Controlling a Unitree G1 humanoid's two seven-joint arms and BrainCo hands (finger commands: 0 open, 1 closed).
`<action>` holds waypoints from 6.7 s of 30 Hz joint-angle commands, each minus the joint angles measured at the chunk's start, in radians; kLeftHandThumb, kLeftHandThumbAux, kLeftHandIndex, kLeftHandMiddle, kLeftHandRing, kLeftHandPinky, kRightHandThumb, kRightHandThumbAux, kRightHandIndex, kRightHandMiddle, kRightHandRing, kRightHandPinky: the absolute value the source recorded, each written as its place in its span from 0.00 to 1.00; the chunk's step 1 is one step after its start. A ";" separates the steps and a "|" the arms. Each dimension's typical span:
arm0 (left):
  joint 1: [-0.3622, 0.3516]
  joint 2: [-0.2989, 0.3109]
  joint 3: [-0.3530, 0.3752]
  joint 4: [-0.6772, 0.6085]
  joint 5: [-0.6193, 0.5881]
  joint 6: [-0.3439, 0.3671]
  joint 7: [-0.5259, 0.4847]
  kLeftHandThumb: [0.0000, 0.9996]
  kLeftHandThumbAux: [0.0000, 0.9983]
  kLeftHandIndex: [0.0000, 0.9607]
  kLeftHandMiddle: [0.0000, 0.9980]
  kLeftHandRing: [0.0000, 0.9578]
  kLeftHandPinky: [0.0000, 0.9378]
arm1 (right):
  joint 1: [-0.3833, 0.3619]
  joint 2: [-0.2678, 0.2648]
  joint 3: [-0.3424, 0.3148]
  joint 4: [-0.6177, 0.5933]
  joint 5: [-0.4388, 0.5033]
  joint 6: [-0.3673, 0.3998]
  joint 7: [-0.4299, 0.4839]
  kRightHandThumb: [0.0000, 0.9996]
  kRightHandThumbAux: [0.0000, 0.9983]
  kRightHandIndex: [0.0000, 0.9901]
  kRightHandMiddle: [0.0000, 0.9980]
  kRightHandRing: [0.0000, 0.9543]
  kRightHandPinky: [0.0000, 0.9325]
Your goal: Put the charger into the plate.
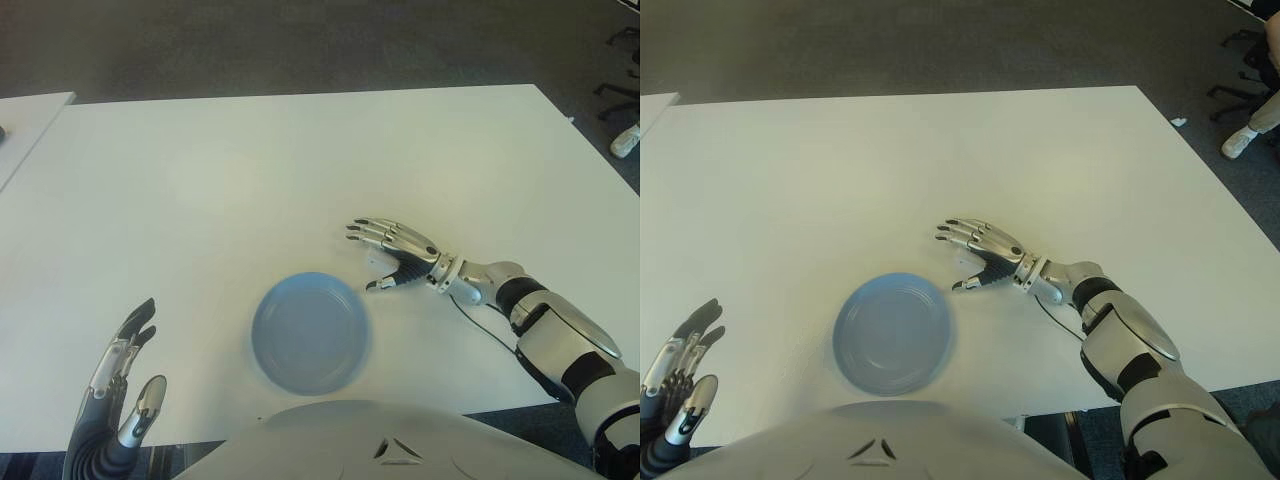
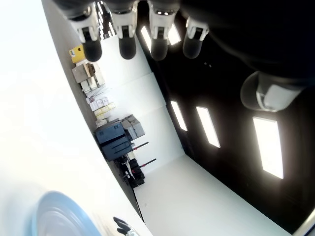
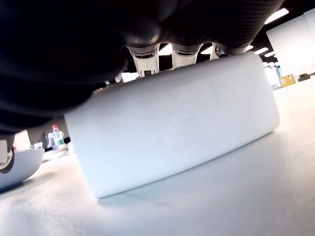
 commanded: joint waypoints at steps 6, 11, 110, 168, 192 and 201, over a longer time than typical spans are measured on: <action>-0.035 0.002 0.018 0.055 -0.023 -0.028 0.004 0.21 0.37 0.07 0.08 0.05 0.03 | 0.047 0.001 0.005 0.004 -0.007 0.028 0.030 0.17 0.34 0.00 0.00 0.00 0.05; -0.021 -0.001 0.001 0.021 -0.038 -0.025 -0.001 0.23 0.40 0.07 0.09 0.06 0.03 | 0.049 -0.006 0.011 -0.006 -0.019 0.035 0.016 0.16 0.34 0.00 0.00 0.00 0.05; 0.129 -0.039 0.033 -0.197 -0.108 0.269 -0.099 0.16 0.41 0.09 0.08 0.00 0.00 | 0.061 -0.140 0.156 -0.007 -0.139 0.048 -0.093 0.22 0.41 0.00 0.02 0.04 0.09; 0.183 -0.106 -0.077 -0.273 -0.089 0.325 -0.042 0.18 0.45 0.12 0.10 0.04 0.01 | 0.039 -0.259 0.206 -0.149 -0.159 -0.009 0.109 0.33 0.44 0.02 0.06 0.09 0.16; 0.228 -0.208 -0.221 -0.321 -0.174 0.269 0.099 0.24 0.52 0.24 0.21 0.15 0.12 | 0.090 -0.193 0.244 -0.131 -0.264 0.088 -0.358 0.28 0.57 0.72 0.79 0.81 0.87; 0.219 -0.193 -0.207 -0.301 -0.125 0.207 0.115 0.24 0.53 0.22 0.20 0.15 0.13 | 0.086 -0.138 0.308 -0.071 -0.345 0.179 -0.621 0.20 0.66 0.82 0.87 0.90 0.95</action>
